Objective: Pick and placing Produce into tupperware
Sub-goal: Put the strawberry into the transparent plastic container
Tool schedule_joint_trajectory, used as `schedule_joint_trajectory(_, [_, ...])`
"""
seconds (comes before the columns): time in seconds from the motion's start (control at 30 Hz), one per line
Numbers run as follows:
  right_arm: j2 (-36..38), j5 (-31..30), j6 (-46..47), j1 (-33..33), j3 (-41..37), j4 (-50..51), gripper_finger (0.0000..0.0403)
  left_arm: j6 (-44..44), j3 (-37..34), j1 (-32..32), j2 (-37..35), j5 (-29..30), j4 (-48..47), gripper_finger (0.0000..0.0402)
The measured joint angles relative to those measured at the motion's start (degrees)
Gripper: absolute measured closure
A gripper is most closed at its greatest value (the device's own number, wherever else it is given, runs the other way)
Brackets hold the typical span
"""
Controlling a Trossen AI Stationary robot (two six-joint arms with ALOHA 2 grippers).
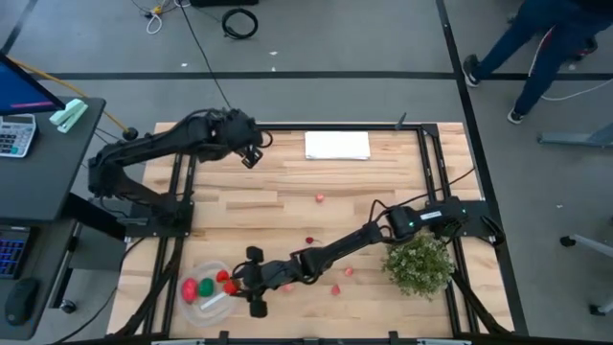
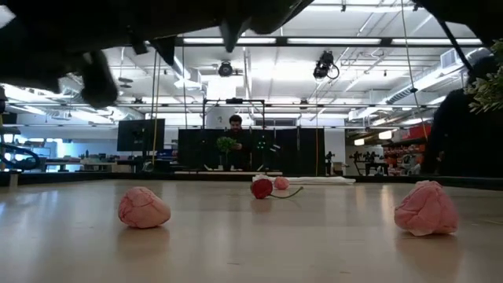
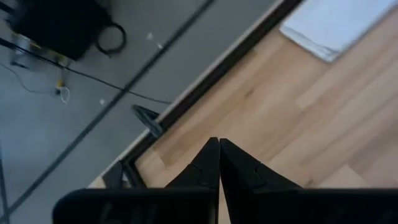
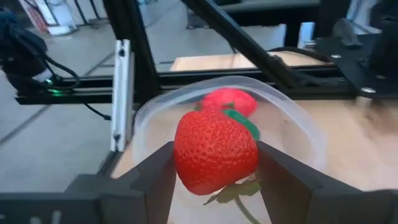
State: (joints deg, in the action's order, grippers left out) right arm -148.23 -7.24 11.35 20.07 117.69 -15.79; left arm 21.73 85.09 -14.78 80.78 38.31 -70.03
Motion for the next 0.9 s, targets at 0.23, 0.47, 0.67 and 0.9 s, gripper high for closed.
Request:
schedule_joint_trajectory(0.23, [-5.9,1.8,0.0,-0.1,7.8,-0.2,0.0197,-2.9,0.0,-2.5,3.9,-2.2,0.7,0.0394])
schedule_joint_trajectory(0.47, [-9.7,4.3,-0.4,0.1,12.3,0.1,0.0197,-7.4,0.0,-3.1,7.7,-2.2,2.9,0.0383])
schedule_joint_trajectory(0.67, [-9.1,4.5,-3.8,-0.4,12.5,-0.8,0.0196,-12.3,0.0,-3.9,8.1,-2.2,3.4,0.0374])
schedule_joint_trajectory(0.9, [-9.1,4.4,-5.5,-0.5,12.4,0.1,0.0165,-12.5,0.0,-6.2,8.1,-2.2,3.4,0.0390])
